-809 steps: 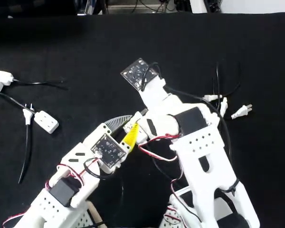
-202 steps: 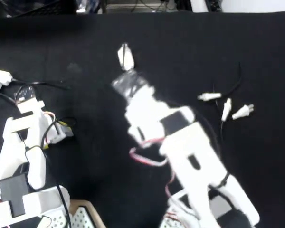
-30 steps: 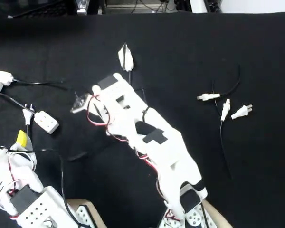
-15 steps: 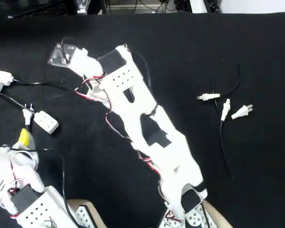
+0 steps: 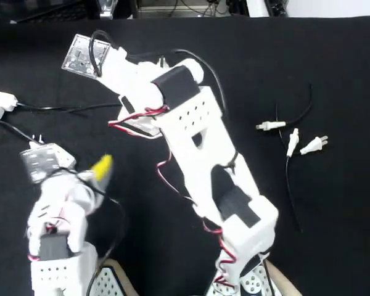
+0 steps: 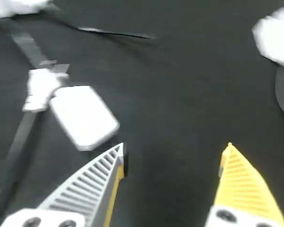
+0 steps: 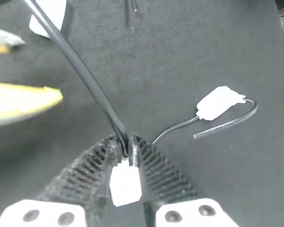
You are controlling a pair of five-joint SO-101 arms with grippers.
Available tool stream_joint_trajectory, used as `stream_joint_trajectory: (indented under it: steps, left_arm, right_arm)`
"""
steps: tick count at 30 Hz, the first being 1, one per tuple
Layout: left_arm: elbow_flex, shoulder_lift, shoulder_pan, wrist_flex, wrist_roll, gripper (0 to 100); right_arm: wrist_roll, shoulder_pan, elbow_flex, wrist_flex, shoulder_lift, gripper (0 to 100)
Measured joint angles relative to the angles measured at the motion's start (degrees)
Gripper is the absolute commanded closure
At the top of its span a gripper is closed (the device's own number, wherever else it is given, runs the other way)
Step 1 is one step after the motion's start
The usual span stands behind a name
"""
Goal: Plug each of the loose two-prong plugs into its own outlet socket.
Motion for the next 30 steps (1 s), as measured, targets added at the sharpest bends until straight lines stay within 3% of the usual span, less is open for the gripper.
stream_joint_trajectory:
  steps: [2,5,12,15,20,30]
  left_arm:
    - [0.00,0.00,4.48,0.00,0.00,68]
    - [0.00,0.00,2.37,0.00,-0.79,68]
    - [0.00,0.00,-21.54,1.76,-11.60,68]
    - [0.00,0.00,-27.52,4.84,-14.68,68]
    - [0.70,0.00,-28.84,5.19,-16.00,68]
    - [0.70,0.00,-28.48,5.10,-16.00,68]
  right_arm:
    - [0.00,0.00,2.99,0.00,-1.23,98.7]
    - [-1.14,0.35,8.88,-0.18,-1.58,98.7]
    - [-4.66,7.91,26.55,-11.08,-1.67,98.7]
    - [-7.03,10.81,34.99,-16.97,-2.81,98.7]
    - [-14.07,11.43,49.93,-28.75,-11.60,98.7]
    - [-14.77,8.88,83.08,-51.43,-31.30,98.7]
